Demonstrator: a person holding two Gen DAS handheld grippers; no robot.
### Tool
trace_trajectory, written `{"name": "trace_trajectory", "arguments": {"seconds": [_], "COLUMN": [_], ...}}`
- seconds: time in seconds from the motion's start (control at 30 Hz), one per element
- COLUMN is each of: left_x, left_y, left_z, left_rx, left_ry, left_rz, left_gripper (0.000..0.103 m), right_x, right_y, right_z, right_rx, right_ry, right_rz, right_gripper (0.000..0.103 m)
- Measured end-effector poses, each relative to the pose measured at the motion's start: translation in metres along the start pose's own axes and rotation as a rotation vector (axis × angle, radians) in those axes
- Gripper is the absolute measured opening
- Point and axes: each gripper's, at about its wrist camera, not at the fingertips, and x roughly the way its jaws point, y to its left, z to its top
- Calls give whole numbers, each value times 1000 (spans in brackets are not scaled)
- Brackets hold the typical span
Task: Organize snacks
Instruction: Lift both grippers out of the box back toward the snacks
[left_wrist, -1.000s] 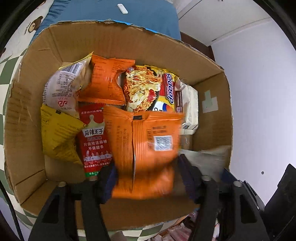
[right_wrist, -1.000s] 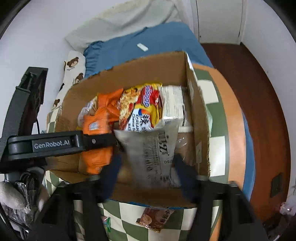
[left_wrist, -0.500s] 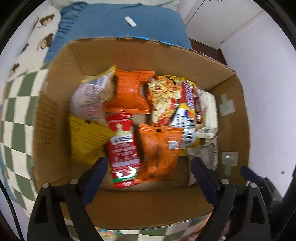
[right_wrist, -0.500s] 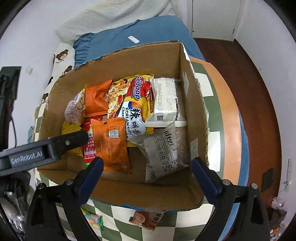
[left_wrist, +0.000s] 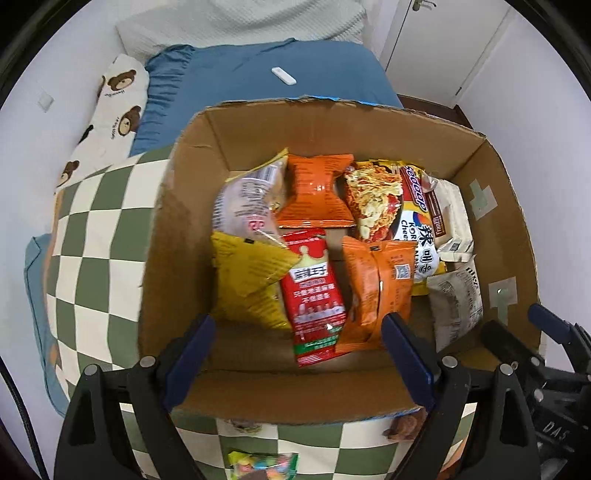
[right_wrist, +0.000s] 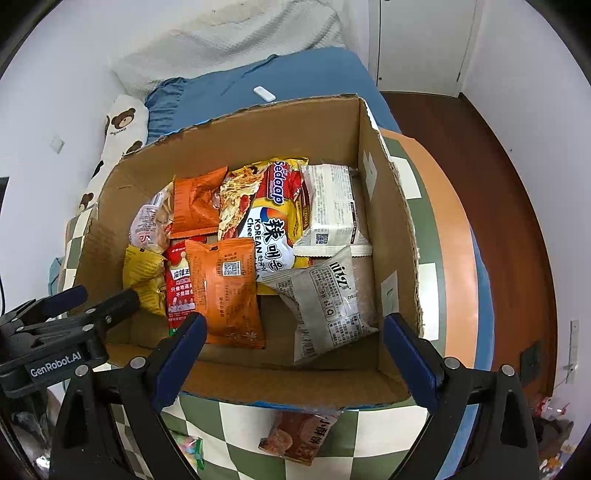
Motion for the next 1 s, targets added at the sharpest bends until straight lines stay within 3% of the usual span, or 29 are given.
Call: {"name": "trace_trajectory", "arguments": {"seconds": [0.37, 0.67, 1.0], "left_x": [-50, -108, -150], "left_y": [5, 4, 7], "left_z": [-26, -70, -110], "left_rx": [2, 21, 0], "left_ry": [-141, -287, -381], "left_rz": [15, 14, -10], "left_gripper": [92, 92, 92], "right_x": [-47, -109, -168], "right_y": [10, 16, 17], "right_z": [-24, -61, -99], "right_rx": [-53, -93, -93], "right_ry": [-133, -267, -398], "right_rz": [-40, -47, -38], "right_gripper": [98, 98, 98]}}
